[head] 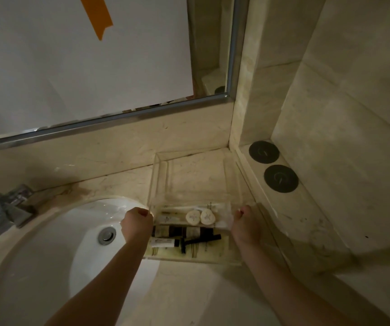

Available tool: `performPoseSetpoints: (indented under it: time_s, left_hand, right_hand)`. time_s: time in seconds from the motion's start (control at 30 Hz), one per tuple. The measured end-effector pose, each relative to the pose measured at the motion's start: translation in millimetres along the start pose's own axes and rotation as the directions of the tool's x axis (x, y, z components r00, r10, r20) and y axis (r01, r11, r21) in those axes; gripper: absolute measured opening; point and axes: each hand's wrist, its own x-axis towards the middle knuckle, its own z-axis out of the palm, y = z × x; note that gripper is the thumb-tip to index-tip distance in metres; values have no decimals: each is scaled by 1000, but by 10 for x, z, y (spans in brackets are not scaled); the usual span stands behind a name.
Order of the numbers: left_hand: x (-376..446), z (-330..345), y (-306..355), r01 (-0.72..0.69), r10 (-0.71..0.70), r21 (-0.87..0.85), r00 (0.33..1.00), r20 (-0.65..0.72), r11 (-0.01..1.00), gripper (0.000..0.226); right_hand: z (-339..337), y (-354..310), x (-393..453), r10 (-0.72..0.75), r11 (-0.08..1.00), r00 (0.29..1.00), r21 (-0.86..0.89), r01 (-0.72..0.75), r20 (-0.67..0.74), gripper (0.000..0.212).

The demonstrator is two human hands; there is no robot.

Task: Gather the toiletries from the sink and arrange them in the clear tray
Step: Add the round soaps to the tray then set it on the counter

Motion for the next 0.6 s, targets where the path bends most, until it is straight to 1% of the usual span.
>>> performPoseSetpoints:
  time_s: [0.07,0.13,0.2,0.3,0.4,0.43,0.47,0.53,0.6]
  left_hand:
    - [66,-35,-69,17,-17,-30,1000,3,999,18]
    - [131,-41,-133,29,-28,-70,999,16,997,25]
    - [186,-36,-189,31,-26,-109,998,49,994,26]
    - [234,-45,-239,55,-41,-151,995,94,987,23]
    - [257,-72,-302,76,-54,-155,988,144,985,15]
    - [245,-87,-312,104,-75,-168,982,175,980,13]
    - [238,-100,-323,150,-107,-194,971,216,969,17]
    - [202,-153,-349,283,-206,-209,922,329,936,36]
    - [156,-224,-389,364,-269,-149,859,436,919,52]
  right_hand:
    - [57,-29,-12,23,1000,1000,10,-23,7,21]
    - [93,-27,9,56,998,998,18,-56,7,22]
    - [107,-9,40,88,996,996,11,-88,-7,26]
    - [115,5,87,60,998,996,10,-60,-62,29]
    - [115,-12,74,81,996,996,38,-79,-47,33]
    - [118,-8,55,91,995,995,52,-88,-42,36]
    - [112,3,26,100,994,994,51,-98,-37,38]
    - [84,48,-71,111,994,993,-6,-111,-28,41]
    - [48,129,-178,111,988,994,-106,-111,-6,44]
